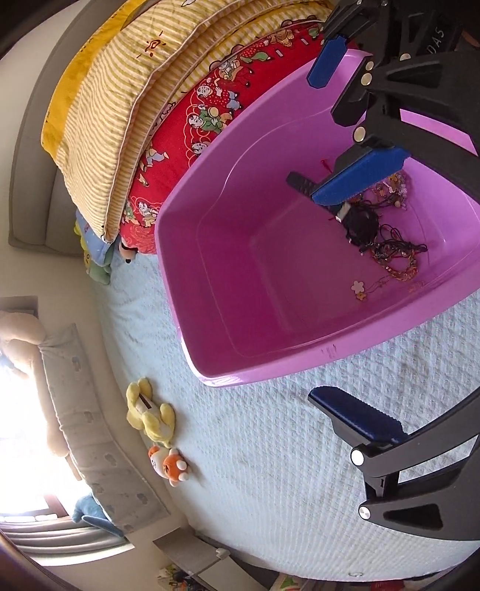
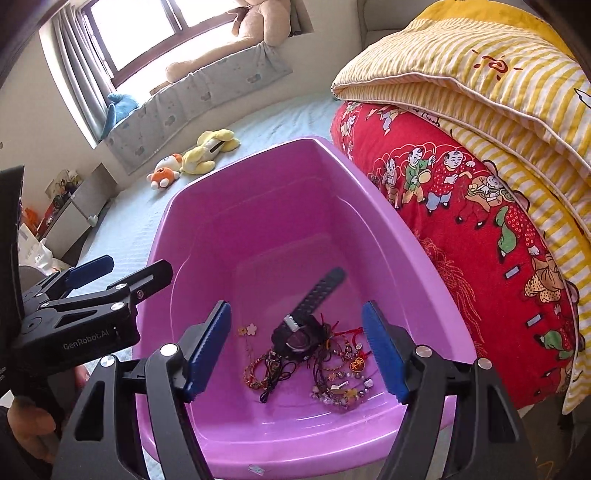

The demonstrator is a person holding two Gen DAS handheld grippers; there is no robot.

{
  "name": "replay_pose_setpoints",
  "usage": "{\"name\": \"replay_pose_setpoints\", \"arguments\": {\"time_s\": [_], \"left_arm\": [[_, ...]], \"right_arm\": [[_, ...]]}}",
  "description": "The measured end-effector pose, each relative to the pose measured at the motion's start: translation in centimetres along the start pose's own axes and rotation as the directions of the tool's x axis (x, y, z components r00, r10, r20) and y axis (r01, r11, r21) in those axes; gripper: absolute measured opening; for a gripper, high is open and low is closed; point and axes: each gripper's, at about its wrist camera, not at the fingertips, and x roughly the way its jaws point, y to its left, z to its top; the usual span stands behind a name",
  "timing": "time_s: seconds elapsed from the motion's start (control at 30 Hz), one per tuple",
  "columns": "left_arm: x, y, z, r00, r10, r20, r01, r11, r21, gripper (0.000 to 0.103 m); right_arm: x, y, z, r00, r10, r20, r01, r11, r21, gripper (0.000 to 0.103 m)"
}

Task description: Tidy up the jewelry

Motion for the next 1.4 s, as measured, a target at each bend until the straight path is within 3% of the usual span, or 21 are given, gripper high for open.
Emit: {"name": "replay_pose_setpoints", "arguments": {"time_s": [0.5,0.67,1.4], "left_arm": [[-2.2,0.8,-1.6,0.996,0.090,0.025,-0.090,0.996,-0.030,0.097],[-3.1,1.5,-2.1,0.996,0.088,0.021,-0.086,0.992,-0.093,0.097],[-3.8,2.1,-3.3,0.995,0.101,0.002,-0.099,0.983,-0.153,0.097]], "right_arm": [[-1.4,1.1,-0.5,0.999,-0.043,0.009,0.043,0.999,-0.017,0.075],[-1.7,1.4,-0.9,0.999,-0.042,0.008,0.042,0.999,-0.005,0.075],[-2.8,2.3,-1.8,0.996,-0.093,-0.004,0.092,0.995,-0.045,0.075]]}}
